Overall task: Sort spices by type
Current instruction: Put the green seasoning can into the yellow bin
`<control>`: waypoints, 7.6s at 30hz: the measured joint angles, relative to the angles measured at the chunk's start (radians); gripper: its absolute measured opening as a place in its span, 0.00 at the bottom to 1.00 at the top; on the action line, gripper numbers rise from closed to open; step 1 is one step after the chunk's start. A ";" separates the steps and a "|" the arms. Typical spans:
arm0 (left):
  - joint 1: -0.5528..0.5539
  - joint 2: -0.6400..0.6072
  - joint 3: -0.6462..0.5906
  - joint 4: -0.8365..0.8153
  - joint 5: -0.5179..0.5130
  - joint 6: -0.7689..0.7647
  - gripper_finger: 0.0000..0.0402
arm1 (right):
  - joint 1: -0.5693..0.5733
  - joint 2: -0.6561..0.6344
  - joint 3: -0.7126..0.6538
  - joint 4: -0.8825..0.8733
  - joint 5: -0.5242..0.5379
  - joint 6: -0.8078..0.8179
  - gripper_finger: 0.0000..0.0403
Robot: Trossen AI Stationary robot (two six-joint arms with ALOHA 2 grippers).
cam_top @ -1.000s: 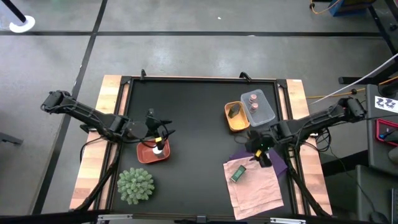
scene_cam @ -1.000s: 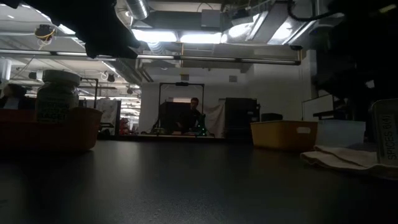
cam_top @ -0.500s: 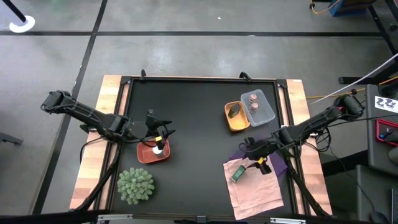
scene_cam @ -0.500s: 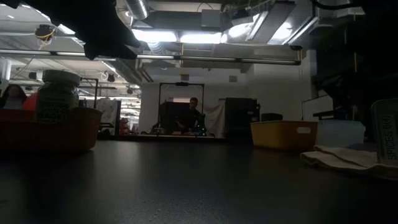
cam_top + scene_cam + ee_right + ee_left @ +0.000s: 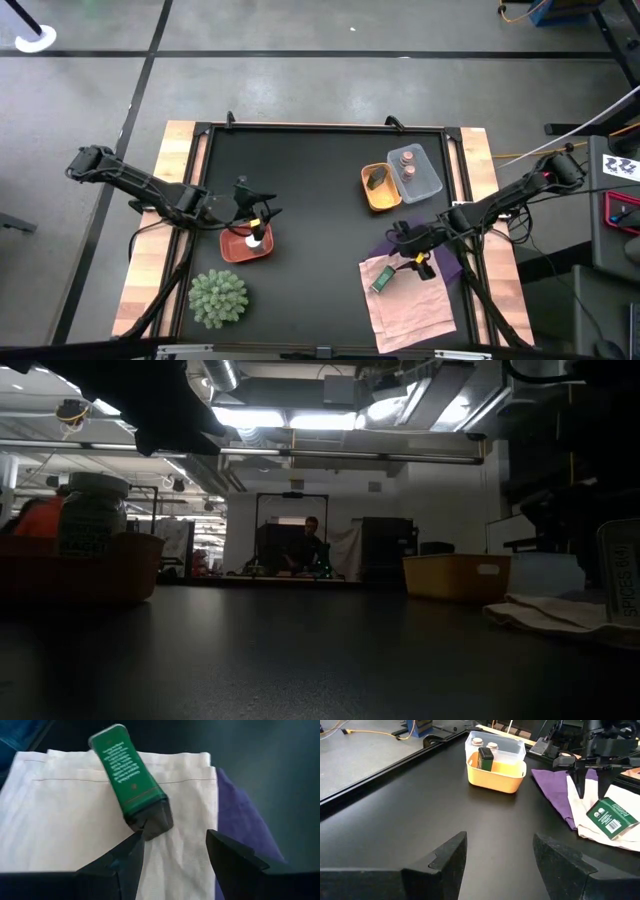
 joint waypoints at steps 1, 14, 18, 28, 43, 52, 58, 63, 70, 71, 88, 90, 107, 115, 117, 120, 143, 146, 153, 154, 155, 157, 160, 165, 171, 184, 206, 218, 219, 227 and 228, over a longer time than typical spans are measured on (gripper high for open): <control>0.000 0.000 0.000 0.000 0.000 0.000 0.53 | 0.000 0.000 0.000 0.000 0.009 0.000 0.53; 0.000 0.000 0.000 0.000 0.000 0.000 0.53 | 0.000 0.000 0.000 -0.005 0.019 0.000 0.53; 0.000 0.000 0.000 0.000 0.000 -0.010 0.53 | 0.000 0.000 0.000 -0.001 0.019 -0.015 0.53; 0.000 0.000 0.000 0.000 0.000 -0.034 0.53 | 0.000 0.049 0.000 0.047 0.012 -0.018 0.55; 0.000 0.000 0.000 -0.001 0.000 -0.044 0.53 | 0.001 0.055 0.000 0.022 -0.045 -0.026 0.71; 0.000 0.000 0.000 -0.001 0.000 -0.039 0.53 | 0.001 0.055 0.000 0.051 -0.045 -0.075 0.71; 0.000 0.000 0.000 -0.001 0.000 -0.038 0.53 | 0.001 0.071 0.001 0.092 -0.046 -0.080 0.71; 0.000 0.000 0.000 -0.001 0.000 -0.036 0.53 | 0.001 0.103 0.001 0.102 -0.066 -0.083 0.71; 0.000 0.000 0.000 -0.002 0.000 -0.036 0.53 | 0.001 0.142 0.001 0.156 -0.098 -0.112 0.71; 0.000 0.000 0.000 -0.002 0.000 -0.036 0.53 | 0.001 0.142 0.001 0.157 -0.098 -0.121 0.71; 0.000 0.000 0.000 -0.002 0.000 -0.027 0.53 | 0.001 0.142 0.001 0.185 -0.086 -0.160 0.70; 0.000 0.000 0.000 -0.002 0.000 -0.022 0.53 | 0.001 0.142 0.001 0.187 -0.080 -0.167 0.68; 0.000 0.000 0.000 -0.002 0.000 -0.024 0.53 | 0.000 0.142 0.001 0.185 -0.081 -0.181 0.36; 0.000 0.000 0.000 -0.001 0.000 0.005 0.53 | 0.000 0.142 0.001 0.177 -0.085 -0.138 0.41; 0.000 0.000 0.000 -0.001 0.000 0.005 0.53 | 0.000 0.142 0.001 0.175 -0.068 -0.126 0.47; 0.000 0.000 0.000 -0.001 0.000 0.005 0.53 | 0.000 0.142 0.001 0.175 -0.052 -0.127 0.56; 0.000 0.000 0.000 -0.001 0.000 0.005 0.53 | 0.000 0.179 0.000 0.244 -0.090 -0.216 0.63; 0.000 0.000 0.000 -0.001 0.000 0.005 0.53 | 0.000 0.182 0.000 0.255 -0.090 -0.236 0.60; 0.000 0.000 0.000 -0.001 0.000 0.007 0.53 | 0.000 0.182 0.000 0.257 -0.089 -0.262 0.49; 0.000 0.000 0.000 -0.001 0.000 0.007 0.53 | 0.000 0.182 0.000 0.257 -0.089 -0.263 0.47; 0.000 0.000 0.000 -0.001 0.000 0.007 0.53 | 0.000 0.182 0.000 0.257 -0.089 -0.263 0.44; 0.000 0.000 0.000 -0.001 0.000 0.008 0.53 | 0.000 0.182 0.000 0.256 -0.090 -0.263 0.40; 0.000 0.000 0.000 -0.001 0.000 0.008 0.53 | 0.000 0.179 0.000 0.253 -0.089 -0.263 0.34; 0.000 0.000 0.000 -0.001 0.000 0.008 0.53 | 0.000 0.152 0.000 0.215 -0.076 -0.261 0.34; 0.000 0.000 0.000 -0.001 0.000 0.012 0.53 | 0.000 0.091 0.034 0.087 -0.055 -0.260 0.36; 0.000 0.000 0.000 -0.001 0.000 0.018 0.53 | 0.000 0.080 0.461 -0.664 0.202 -0.262 0.35; 0.000 0.000 0.000 -0.001 0.000 0.054 0.53 | -0.373 0.089 0.661 -1.037 0.523 -0.507 0.35; 0.000 0.000 0.000 -0.001 0.000 0.056 0.53 | -0.526 0.292 0.661 -1.020 0.585 -0.757 0.35; 0.000 0.000 0.000 -0.001 0.000 0.057 0.53 | -0.525 0.310 0.661 -1.014 0.598 -0.770 0.35; 0.000 0.000 0.000 -0.002 0.000 0.057 0.53 | -0.524 0.424 0.662 -0.965 0.657 -0.837 0.35; 0.000 0.000 0.000 -0.002 0.000 0.058 0.53 | -0.525 0.433 0.662 -0.966 0.663 -0.837 0.35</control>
